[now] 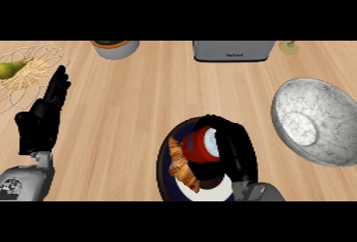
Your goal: Pick the can from the plate and place it in the bowl
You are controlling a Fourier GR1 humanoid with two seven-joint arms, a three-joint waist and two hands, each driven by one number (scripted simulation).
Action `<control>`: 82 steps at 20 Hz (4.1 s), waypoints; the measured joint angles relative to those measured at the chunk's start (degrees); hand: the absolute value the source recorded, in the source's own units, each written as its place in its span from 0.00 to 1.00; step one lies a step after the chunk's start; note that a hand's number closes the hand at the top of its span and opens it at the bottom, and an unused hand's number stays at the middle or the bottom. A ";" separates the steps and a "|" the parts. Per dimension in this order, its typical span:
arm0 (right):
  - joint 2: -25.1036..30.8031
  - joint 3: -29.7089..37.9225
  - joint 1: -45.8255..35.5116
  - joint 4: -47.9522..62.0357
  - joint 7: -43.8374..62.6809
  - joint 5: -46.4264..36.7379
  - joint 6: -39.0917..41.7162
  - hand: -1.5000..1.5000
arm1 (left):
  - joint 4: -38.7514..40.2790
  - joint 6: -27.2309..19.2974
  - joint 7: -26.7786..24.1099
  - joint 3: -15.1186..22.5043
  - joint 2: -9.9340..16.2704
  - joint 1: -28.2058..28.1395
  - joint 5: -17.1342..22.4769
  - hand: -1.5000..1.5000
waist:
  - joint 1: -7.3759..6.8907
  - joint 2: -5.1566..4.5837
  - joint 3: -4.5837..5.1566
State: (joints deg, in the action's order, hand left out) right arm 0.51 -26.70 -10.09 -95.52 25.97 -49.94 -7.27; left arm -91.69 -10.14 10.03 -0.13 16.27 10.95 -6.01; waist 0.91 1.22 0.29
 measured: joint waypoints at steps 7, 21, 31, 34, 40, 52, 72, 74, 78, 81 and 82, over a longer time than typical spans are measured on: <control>-0.38 -7.54 -5.19 -9.05 28.63 -12.86 -6.74 1.00 | 0.46 0.06 -0.55 0.23 -0.27 -0.02 -0.39 0.50 | -0.15 -0.29 -0.05; 2.97 7.29 -8.91 -14.83 32.03 -18.60 -8.00 1.00 | -0.59 0.92 0.93 -0.50 -0.95 1.66 -0.62 0.50 | -0.75 -1.17 -0.29; 14.74 24.77 -4.75 -6.44 18.92 -9.77 -13.63 1.00 | -0.22 1.76 0.45 -1.39 -1.07 1.65 -1.14 0.50 | -0.92 -1.34 -0.32; 17.43 27.85 -4.38 -0.12 15.37 -10.15 -15.75 1.00 | -0.60 1.89 0.39 -1.33 -1.43 1.18 -1.22 0.50 | -1.10 -1.37 -0.32; 20.59 33.92 -6.69 16.24 6.12 -7.12 -22.42 1.00 | 0.16 2.30 0.56 -1.67 -1.76 2.43 -1.80 0.50 | -1.26 -1.41 -0.33; 22.94 46.17 -14.54 39.75 -21.09 18.80 -21.16 0.00 | -0.34 3.41 -0.13 -2.26 -1.95 1.69 -1.78 0.50 | -1.51 -1.11 0.24; 20.52 59.18 8.32 14.31 -33.33 47.28 -5.52 0.00 | -1.17 3.85 0.47 -3.51 -3.15 0.18 -2.90 0.50 | 0.15 -0.93 -0.23; 18.93 59.72 12.76 10.67 -34.93 49.58 -2.82 0.00 | -1.57 3.88 0.82 -3.53 -3.27 0.19 -3.04 0.50 | 0.11 -0.95 -0.22; 16.69 61.62 21.29 4.32 -38.14 53.84 2.91 0.00 | -2.82 4.33 1.50 -3.79 -3.06 0.27 -3.19 0.50 | -0.04 -1.02 -0.26; 13.99 61.78 25.59 -0.01 -39.63 54.58 5.00 0.00 | -2.07 3.98 1.44 -3.69 -3.73 1.04 -3.91 0.50 | -0.20 -1.08 -0.27; 13.81 62.40 26.26 0.05 -40.60 55.09 5.97 0.00 | -2.55 4.37 1.63 -3.75 -3.73 0.62 -3.80 0.50 | -0.30 -1.10 -0.27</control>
State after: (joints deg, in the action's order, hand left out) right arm 14.32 35.70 16.17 -95.48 -14.63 5.15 -1.30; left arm -94.24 -5.77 11.66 -3.87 12.53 11.57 -9.81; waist 0.60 0.12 0.02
